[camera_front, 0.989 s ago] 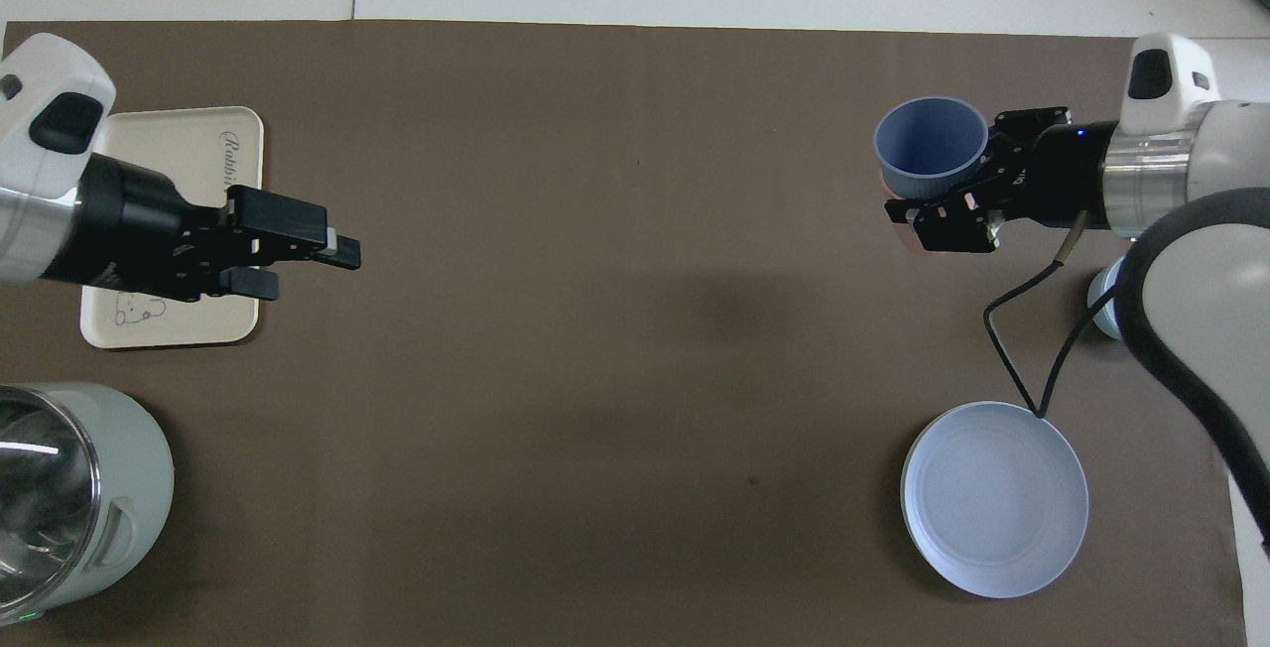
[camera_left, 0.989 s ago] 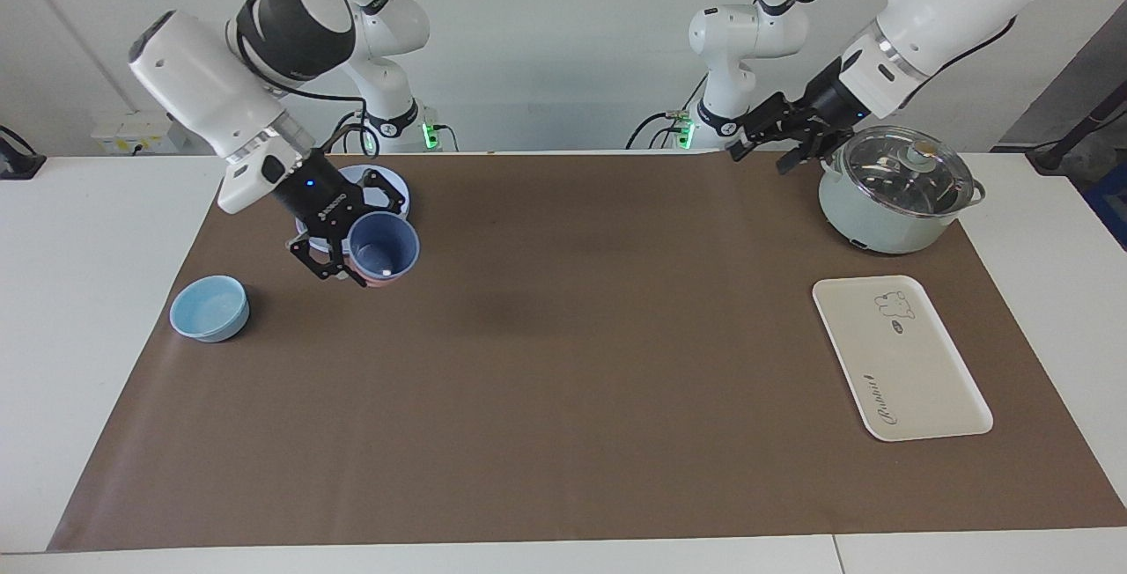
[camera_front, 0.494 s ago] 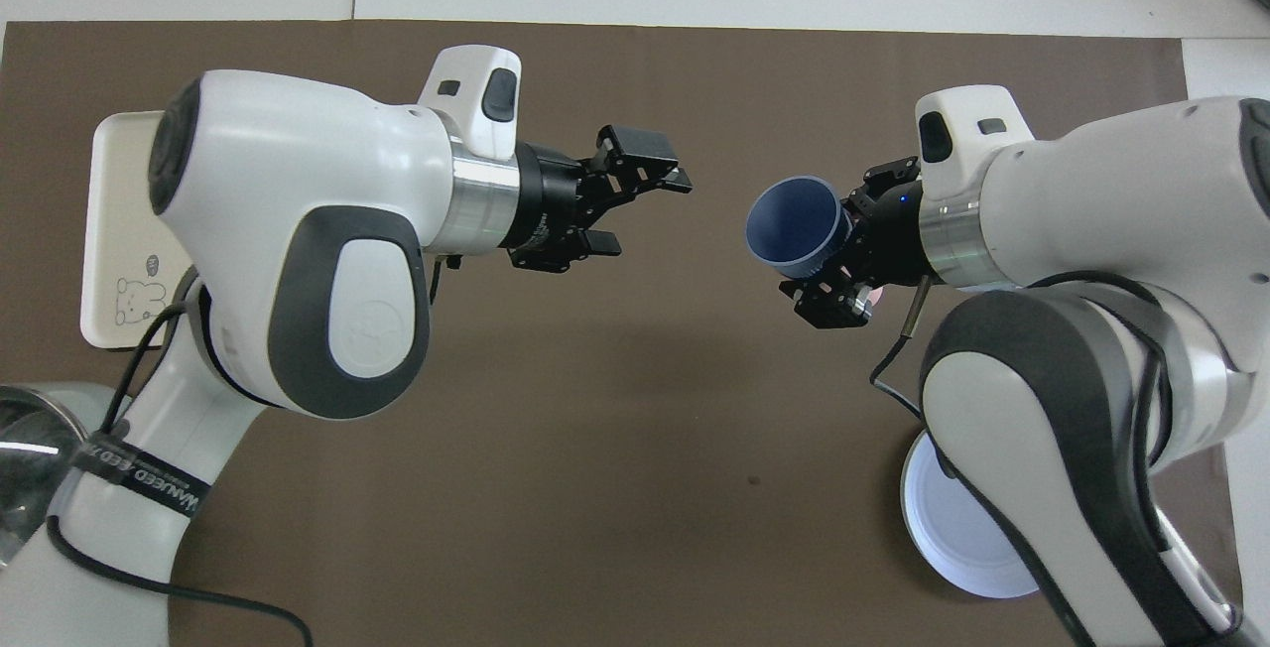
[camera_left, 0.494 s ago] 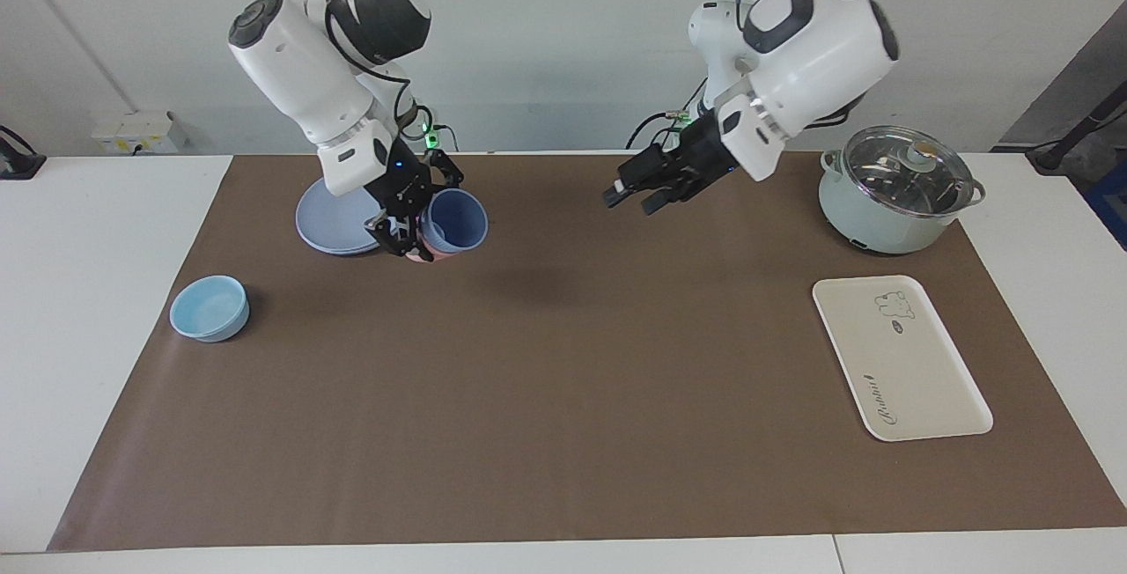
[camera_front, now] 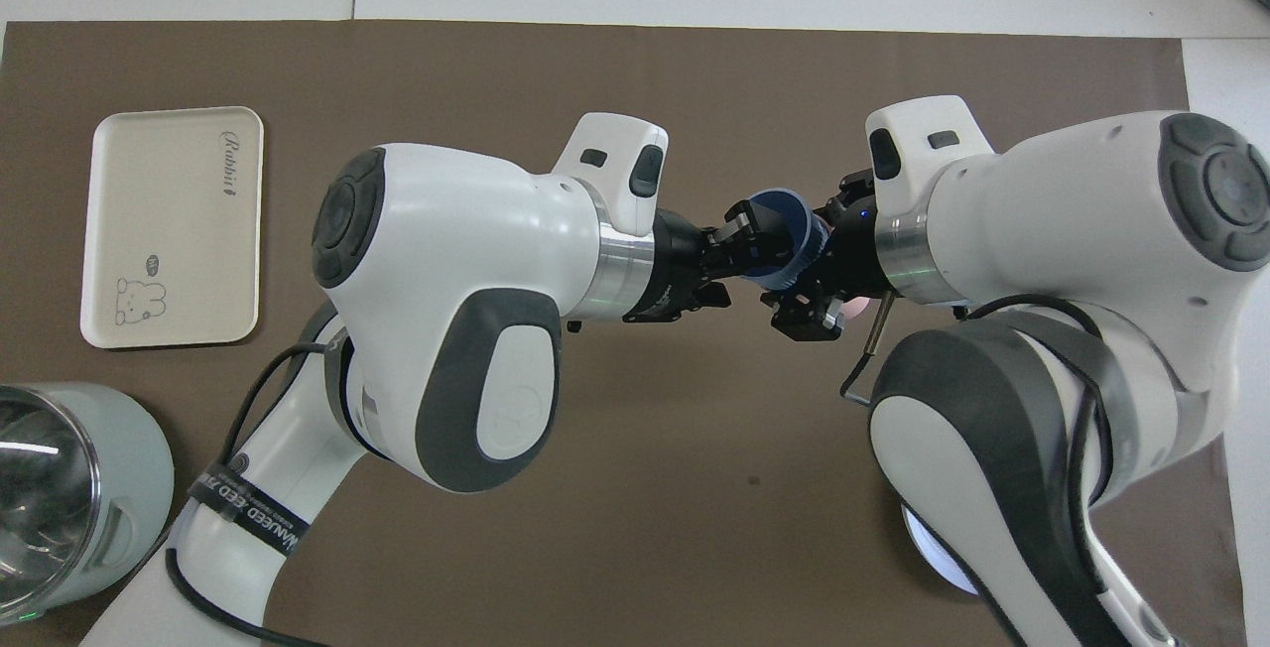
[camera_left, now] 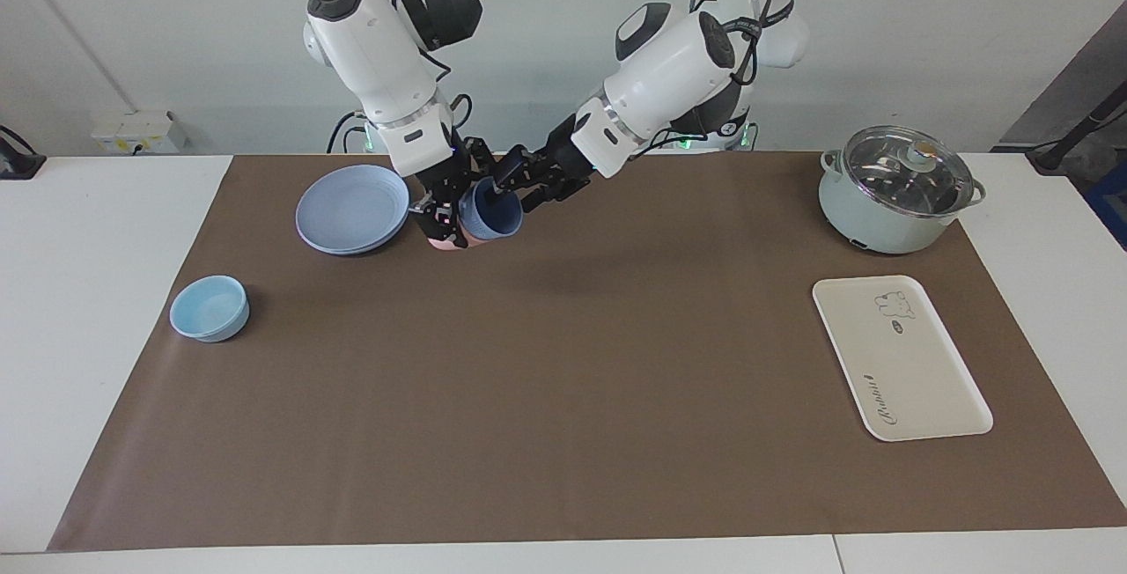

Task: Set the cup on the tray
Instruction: 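Grasp the cup with the left gripper and open the right gripper, then carry the cup to the tray with the left gripper while the right retracts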

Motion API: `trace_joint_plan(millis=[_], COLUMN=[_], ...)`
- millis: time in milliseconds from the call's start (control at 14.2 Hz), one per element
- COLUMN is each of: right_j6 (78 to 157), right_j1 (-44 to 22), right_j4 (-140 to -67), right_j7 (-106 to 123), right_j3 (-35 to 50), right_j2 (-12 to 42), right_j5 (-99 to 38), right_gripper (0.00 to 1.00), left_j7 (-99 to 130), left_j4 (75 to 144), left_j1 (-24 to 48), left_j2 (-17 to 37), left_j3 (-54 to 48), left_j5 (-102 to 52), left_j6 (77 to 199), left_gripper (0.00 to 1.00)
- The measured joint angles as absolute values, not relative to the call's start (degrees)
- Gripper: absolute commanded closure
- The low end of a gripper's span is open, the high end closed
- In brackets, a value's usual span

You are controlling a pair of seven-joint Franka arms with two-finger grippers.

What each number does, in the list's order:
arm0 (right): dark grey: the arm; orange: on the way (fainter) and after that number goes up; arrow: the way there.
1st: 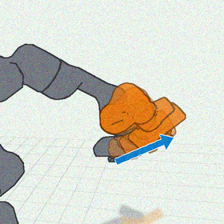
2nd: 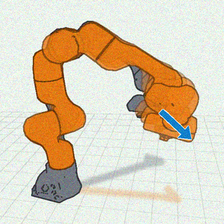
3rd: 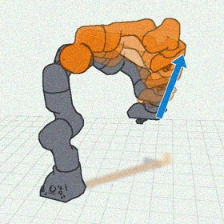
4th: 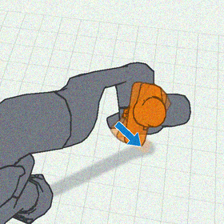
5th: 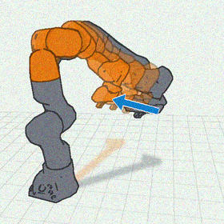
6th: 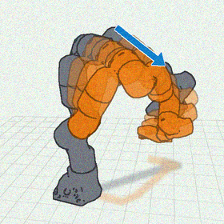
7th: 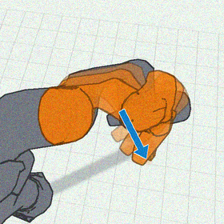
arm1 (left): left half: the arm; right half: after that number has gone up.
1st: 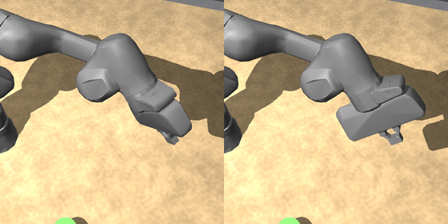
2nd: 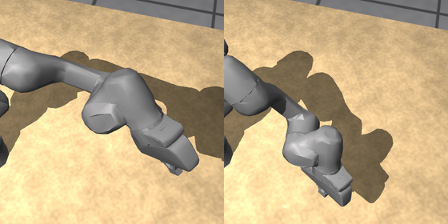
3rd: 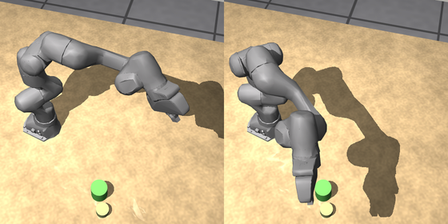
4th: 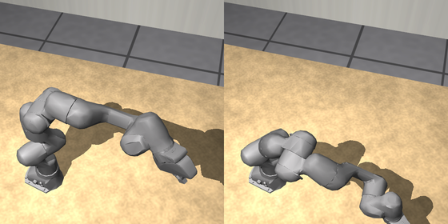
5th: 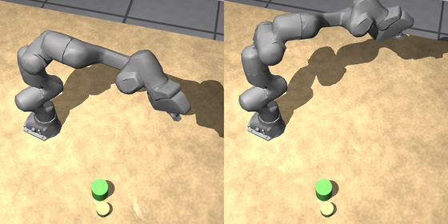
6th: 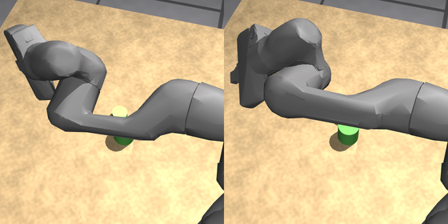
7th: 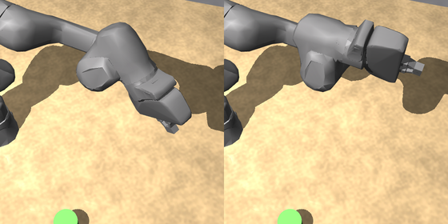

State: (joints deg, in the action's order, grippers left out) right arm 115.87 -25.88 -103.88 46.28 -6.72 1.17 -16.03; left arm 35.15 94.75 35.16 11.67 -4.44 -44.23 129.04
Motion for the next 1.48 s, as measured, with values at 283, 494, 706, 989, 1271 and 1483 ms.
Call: trace_joint_plan(millis=[283, 494, 706, 989, 1271, 1483], right_j6=[115.60, 115.53, 115.53, 115.66, 115.86, 115.86], right_j1=[-25.86, -25.83, -25.86, -25.87, -25.91, -25.88], right_j4=[-103.86, -103.65, -103.64, -103.54, -103.54, -103.53], right_j7=[46.28, 46.28, 46.28, 46.28, 46.28, 46.28], right_j3=[-6.81, -7.05, -7.05, -7.03, -6.66, -6.83], right_j2=[1.18, 1.10, 1.11, 1.14, 1.42, 1.34], right_j5=[-15.77, -15.62, -15.62, -15.62, -15.62, -15.62], right_gripper=[1.00, 1.00, 1.00, 1.00, 1.00, 1.00], left_j7=[35.15, 35.28, 35.28, 35.18, 35.98, 36.09], left_j4=[95.26, 95.40, 95.37, 93.60, 85.69, 84.19], left_j1=[35.72, 35.63, 35.60, 34.55, 30.30, 26.10], left_j2=[11.73, 11.80, 11.82, 11.82, 12.57, 12.64], left_j3=[-4.17, -3.47, -3.35, -3.10, -2.85, -0.97], left_j5=[-44.19, -44.18, -44.18, -41.65, -33.35, -24.80], left_j6=[131.38, 132.20, 132.20, 129.43, 119.38, 116.56], left_gripper=[0.92, 1.00, 1.00, 1.00, 1.00, 1.00])
